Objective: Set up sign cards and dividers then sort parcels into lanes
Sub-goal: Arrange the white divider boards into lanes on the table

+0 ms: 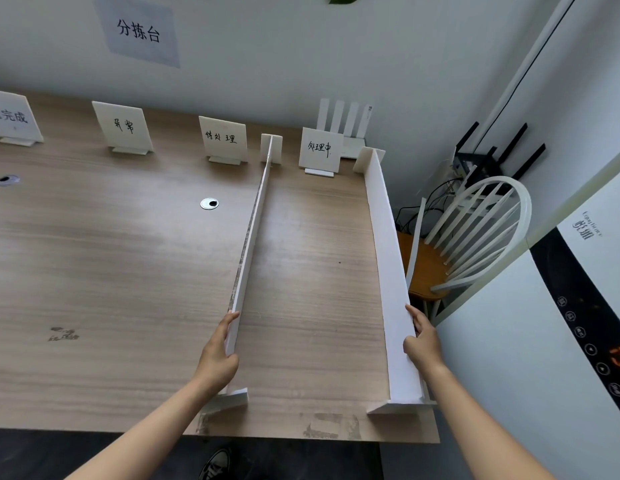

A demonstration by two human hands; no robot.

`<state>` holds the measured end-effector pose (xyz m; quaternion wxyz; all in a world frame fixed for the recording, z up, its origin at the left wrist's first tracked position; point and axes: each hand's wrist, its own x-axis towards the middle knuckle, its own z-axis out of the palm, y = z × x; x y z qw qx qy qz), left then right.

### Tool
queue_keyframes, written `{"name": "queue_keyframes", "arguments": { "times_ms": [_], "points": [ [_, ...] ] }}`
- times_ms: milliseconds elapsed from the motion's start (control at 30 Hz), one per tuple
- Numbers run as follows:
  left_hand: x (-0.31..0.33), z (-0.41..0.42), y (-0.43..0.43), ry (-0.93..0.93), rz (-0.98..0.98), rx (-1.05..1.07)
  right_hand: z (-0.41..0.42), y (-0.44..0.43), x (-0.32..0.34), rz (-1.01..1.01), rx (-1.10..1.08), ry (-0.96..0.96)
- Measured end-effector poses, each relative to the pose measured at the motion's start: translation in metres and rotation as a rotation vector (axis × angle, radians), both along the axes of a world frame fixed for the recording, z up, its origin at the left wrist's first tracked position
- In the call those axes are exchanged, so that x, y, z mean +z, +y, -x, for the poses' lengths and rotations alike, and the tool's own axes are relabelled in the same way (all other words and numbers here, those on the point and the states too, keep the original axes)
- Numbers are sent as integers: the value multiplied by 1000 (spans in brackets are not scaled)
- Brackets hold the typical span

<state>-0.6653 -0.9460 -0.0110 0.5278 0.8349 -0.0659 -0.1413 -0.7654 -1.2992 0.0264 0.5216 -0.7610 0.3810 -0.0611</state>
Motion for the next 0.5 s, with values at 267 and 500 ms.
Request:
{"name": "queue_keyframes", "arguments": {
  "times_ms": [267, 500],
  "points": [
    [0, 2, 1, 19, -20, -4, 4, -5, -7, 32, 30, 6],
    [2, 5, -7, 10, -6, -7, 3, -3, -8, 71, 68, 23]
  ]
}}
